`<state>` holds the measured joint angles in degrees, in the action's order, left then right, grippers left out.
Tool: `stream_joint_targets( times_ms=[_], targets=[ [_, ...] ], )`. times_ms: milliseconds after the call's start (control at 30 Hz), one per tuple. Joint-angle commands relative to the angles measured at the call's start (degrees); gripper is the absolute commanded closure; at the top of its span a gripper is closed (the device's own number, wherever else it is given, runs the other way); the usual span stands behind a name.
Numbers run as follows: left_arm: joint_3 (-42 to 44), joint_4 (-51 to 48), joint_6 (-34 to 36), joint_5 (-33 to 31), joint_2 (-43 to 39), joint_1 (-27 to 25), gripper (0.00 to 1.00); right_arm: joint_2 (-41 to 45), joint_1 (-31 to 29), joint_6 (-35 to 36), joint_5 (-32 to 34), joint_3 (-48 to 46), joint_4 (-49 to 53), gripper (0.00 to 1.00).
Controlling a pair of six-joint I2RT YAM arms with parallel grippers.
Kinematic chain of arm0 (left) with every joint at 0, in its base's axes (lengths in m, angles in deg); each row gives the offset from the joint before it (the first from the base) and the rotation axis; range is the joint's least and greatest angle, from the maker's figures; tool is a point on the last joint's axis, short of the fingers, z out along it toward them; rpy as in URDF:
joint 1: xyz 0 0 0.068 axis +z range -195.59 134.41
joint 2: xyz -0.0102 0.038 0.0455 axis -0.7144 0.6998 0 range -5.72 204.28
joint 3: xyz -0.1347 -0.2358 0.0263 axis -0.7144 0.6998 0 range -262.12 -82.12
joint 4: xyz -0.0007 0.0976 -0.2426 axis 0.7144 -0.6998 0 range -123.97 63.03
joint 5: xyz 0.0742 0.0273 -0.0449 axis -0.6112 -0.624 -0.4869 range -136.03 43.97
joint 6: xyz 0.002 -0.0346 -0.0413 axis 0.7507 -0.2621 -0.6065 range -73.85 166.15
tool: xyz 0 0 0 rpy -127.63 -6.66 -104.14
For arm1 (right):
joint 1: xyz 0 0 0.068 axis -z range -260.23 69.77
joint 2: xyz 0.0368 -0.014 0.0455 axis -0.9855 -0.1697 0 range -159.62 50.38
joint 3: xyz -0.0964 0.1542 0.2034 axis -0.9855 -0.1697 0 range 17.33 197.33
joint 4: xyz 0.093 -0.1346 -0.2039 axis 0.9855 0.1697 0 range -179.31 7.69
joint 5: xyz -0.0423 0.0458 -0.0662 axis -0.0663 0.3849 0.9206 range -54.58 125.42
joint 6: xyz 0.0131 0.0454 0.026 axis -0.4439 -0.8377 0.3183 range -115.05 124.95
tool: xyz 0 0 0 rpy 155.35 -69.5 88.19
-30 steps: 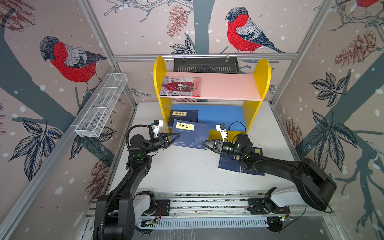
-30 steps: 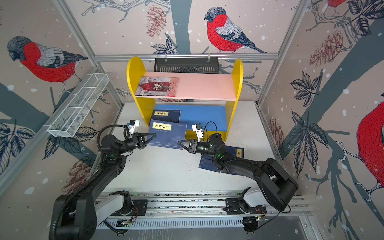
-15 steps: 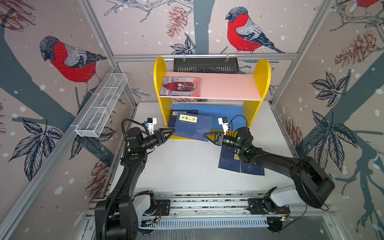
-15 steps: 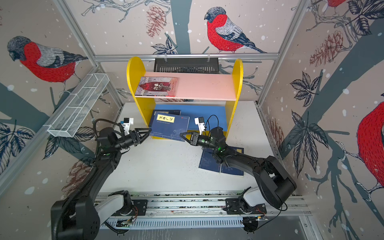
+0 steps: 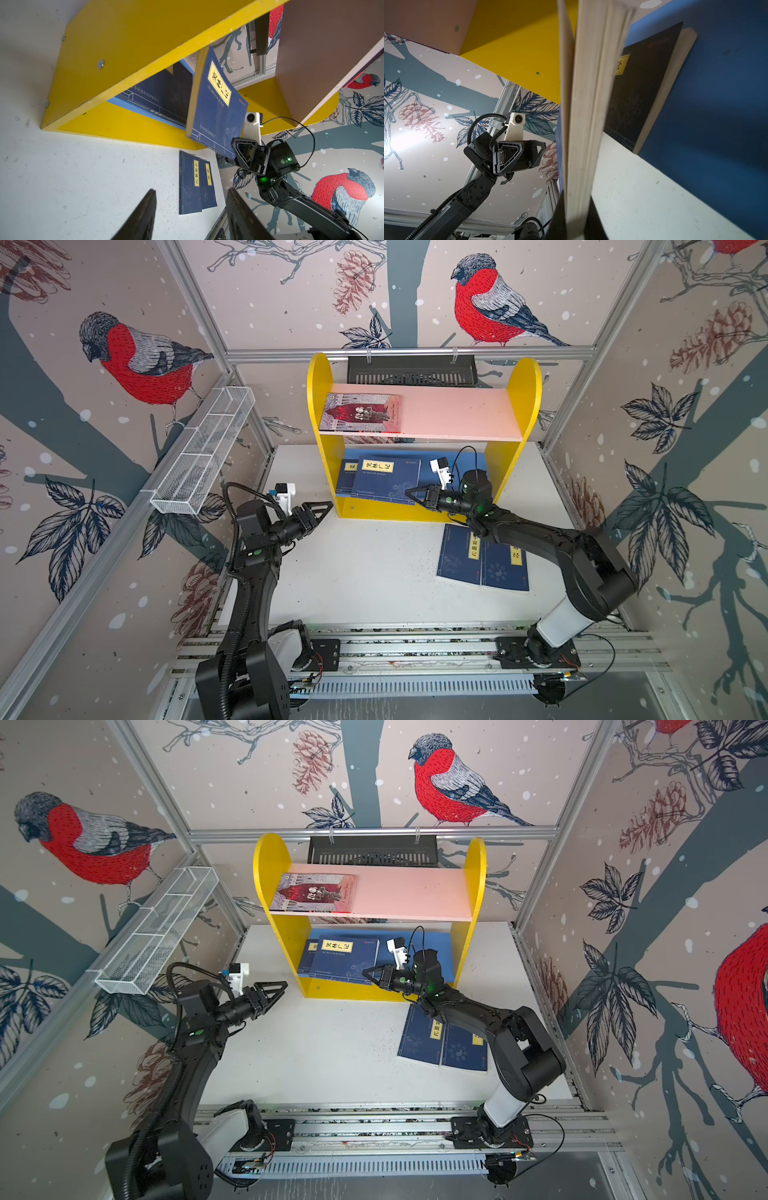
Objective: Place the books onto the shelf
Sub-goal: 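Carry the paperback onto the blue shelf with the right gripper while the left withdraws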
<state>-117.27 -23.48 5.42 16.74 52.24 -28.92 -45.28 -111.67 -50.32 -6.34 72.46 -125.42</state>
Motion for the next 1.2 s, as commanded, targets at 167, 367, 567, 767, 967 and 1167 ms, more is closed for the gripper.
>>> stream_joint_targets(
  times_ms=[167, 367, 567, 767, 967, 1167],
  targets=[
    [0.1, 3.2, -1.2, 4.7, -0.5, 0.1, 0.45, -6.9, 0.2, 0.8, -2.3, 7.6, 1.0, 1.00],
    [0.4, 3.2, -1.2, 5.6, -0.7, 0.1, 0.45, -10.0, 0.2, -0.2, -2.3, 11.0, 2.0, 1.00],
    [1.4, 5.6, -3.3, 5.9, -0.7, 0.1, 0.44, -12.4, -0.2, 0.7, -2.1, 15.5, 6.7, 0.99],
    [1.9, 6.2, -3.9, 6.3, -0.5, 0.1, 0.44, -14.7, -0.4, 1.4, -1.8, 19.0, 11.0, 0.99],
    [1.9, 6.9, -4.6, 6.8, -0.6, 0.1, 0.44, -16.3, -1.2, 3.3, -1.1, 22.4, 15.2, 0.97],
    [2.1, 7.0, -4.8, 7.5, -0.8, 0.1, 0.44, -16.9, -1.3, 4.2, 0.7, 24.0, 19.0, 0.78]
  ],
)
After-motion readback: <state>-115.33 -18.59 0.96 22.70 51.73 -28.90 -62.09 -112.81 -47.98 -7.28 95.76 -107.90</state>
